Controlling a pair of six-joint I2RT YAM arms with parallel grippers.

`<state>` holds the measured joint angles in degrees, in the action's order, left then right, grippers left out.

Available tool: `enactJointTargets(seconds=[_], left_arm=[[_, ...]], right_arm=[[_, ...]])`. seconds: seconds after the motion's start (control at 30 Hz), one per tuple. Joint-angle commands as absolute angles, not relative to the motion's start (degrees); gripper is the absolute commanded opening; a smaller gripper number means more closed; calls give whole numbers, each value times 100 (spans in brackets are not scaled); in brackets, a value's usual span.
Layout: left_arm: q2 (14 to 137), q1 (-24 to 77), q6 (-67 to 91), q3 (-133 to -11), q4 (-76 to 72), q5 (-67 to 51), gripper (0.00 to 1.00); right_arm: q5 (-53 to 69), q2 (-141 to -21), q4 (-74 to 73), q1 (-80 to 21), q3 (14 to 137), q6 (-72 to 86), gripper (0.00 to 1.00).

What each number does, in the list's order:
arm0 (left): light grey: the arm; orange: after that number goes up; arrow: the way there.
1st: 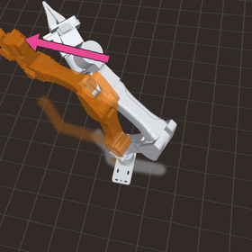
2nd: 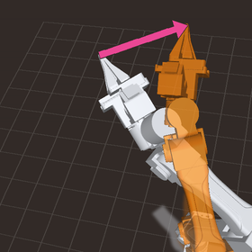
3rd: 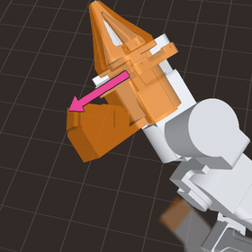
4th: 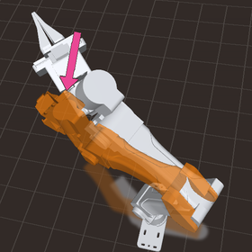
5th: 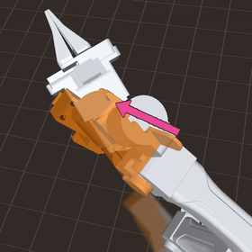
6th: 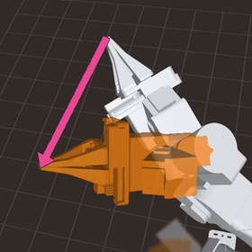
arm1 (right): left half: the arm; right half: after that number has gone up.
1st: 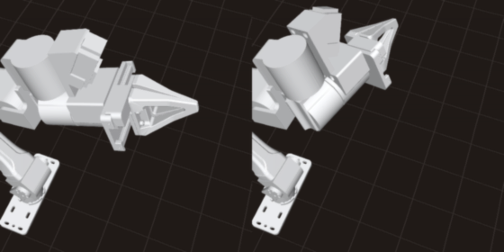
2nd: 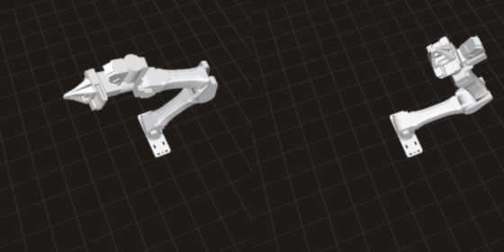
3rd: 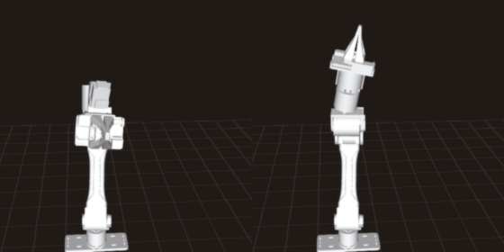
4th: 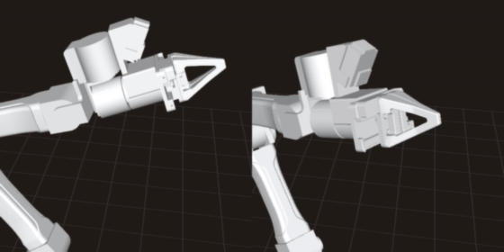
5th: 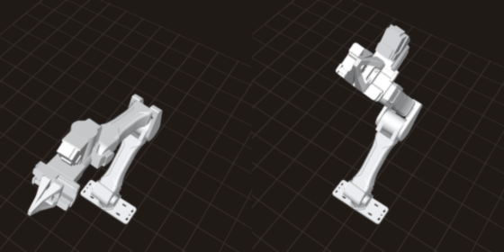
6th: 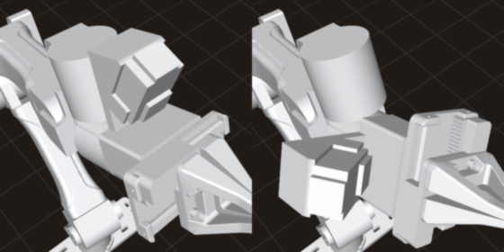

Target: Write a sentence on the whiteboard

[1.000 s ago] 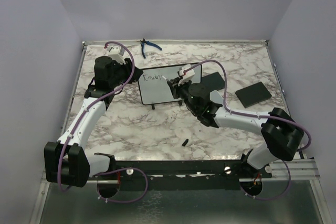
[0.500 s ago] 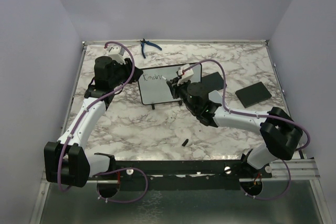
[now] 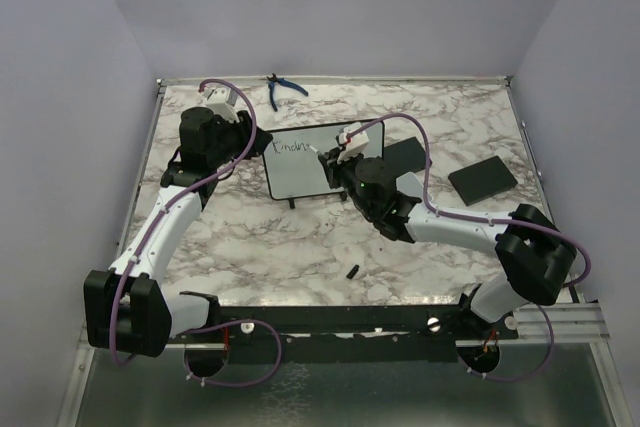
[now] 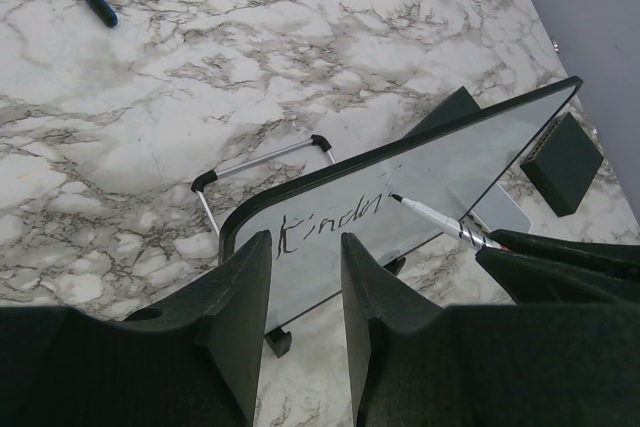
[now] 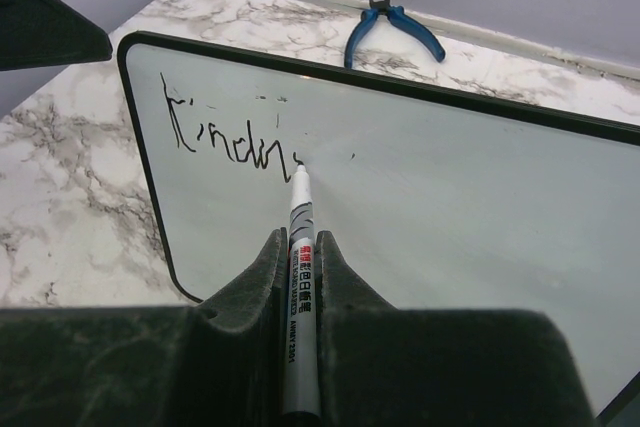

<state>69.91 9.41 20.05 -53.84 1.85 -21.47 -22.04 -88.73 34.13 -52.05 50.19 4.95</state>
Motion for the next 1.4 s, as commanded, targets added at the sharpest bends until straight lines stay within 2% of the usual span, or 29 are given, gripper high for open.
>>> enactJointTargets(seconds=[0.0, 1.37], left_arm=[[6847, 962, 1916, -5344, 133, -2206, 35], [6847, 967, 1909, -5344, 146, -2210, 35]], right_arm=[[-2523, -8834, 3344, -5186, 5043, 530, 0], [-2322, -8990, 3525, -5186, 5313, 344, 0]])
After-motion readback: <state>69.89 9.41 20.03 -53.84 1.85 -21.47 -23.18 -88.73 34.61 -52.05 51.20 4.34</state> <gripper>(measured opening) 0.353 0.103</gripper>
